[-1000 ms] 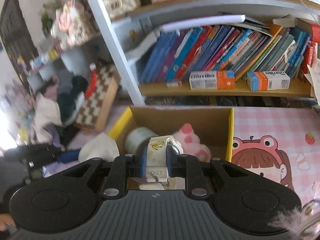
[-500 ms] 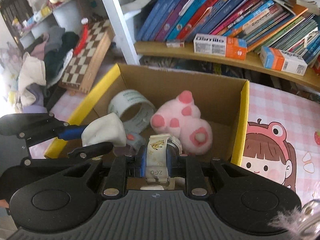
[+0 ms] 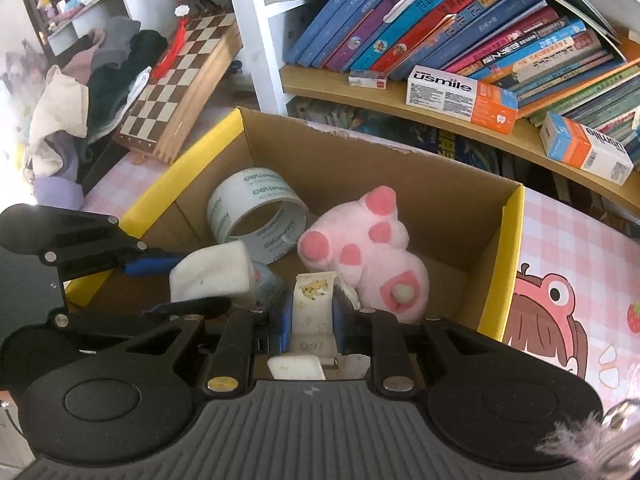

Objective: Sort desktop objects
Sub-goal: 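Lower the block and watch into the box and open both tools, then withdraw both tools from the box toward the pink eraser and small charger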

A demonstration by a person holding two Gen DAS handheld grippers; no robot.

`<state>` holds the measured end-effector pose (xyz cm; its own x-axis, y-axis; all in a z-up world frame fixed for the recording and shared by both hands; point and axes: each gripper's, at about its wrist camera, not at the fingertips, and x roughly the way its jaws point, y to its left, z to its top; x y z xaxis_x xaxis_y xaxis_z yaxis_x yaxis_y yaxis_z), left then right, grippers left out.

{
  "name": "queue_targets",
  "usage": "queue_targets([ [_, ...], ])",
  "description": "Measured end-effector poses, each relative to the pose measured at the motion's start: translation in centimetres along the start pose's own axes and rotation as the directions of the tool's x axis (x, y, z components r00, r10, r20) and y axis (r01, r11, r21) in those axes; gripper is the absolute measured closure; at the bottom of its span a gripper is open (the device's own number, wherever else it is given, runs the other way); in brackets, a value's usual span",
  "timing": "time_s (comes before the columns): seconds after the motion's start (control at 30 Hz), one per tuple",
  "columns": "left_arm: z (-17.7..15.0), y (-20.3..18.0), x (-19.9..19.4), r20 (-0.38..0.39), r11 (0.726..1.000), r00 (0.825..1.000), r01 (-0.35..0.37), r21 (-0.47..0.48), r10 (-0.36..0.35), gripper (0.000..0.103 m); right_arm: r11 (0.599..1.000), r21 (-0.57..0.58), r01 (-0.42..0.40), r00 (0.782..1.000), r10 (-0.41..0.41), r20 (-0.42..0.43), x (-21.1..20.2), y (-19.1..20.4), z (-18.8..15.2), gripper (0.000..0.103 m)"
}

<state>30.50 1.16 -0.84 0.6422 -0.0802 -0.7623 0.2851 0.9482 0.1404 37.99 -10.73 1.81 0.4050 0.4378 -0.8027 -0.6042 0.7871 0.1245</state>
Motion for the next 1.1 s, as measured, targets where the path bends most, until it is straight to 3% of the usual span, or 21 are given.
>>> queue_targets([
  [0.27,0.2,-0.1,0.0,-0.006,1.000,1.000,-0.009,0.008,0.009,0.064,1.000,-0.016,0.016,1.000,-0.016,-0.019,0.8,0.1,0.1,0.080],
  [0.37,0.3,-0.2,-0.6,0.018,1.000,1.000,-0.023,0.010,0.023,0.046,0.999,-0.024,0.033,0.999,-0.033,0.000,0.2,0.1,0.1,0.062],
  [0.6,0.7,-0.4,-2.8,0.096,0.999,0.994,-0.051,0.010,0.050,0.027,0.996,-0.027,0.084,0.993,-0.081,0.081,-2.1,0.2,0.3,0.037],
  [0.9,1.0,-0.9,-5.4,0.171,0.997,0.982,-0.076,-0.013,0.077,0.019,0.994,-0.019,0.107,0.984,-0.103,0.144,-3.9,0.9,-0.1,0.022],
  [1.1,0.4,-1.2,-7.0,0.207,0.996,0.974,-0.091,-0.025,0.094,0.018,0.991,-0.006,0.132,0.974,-0.128,0.188,-5.2,1.6,-0.7,0.018],
])
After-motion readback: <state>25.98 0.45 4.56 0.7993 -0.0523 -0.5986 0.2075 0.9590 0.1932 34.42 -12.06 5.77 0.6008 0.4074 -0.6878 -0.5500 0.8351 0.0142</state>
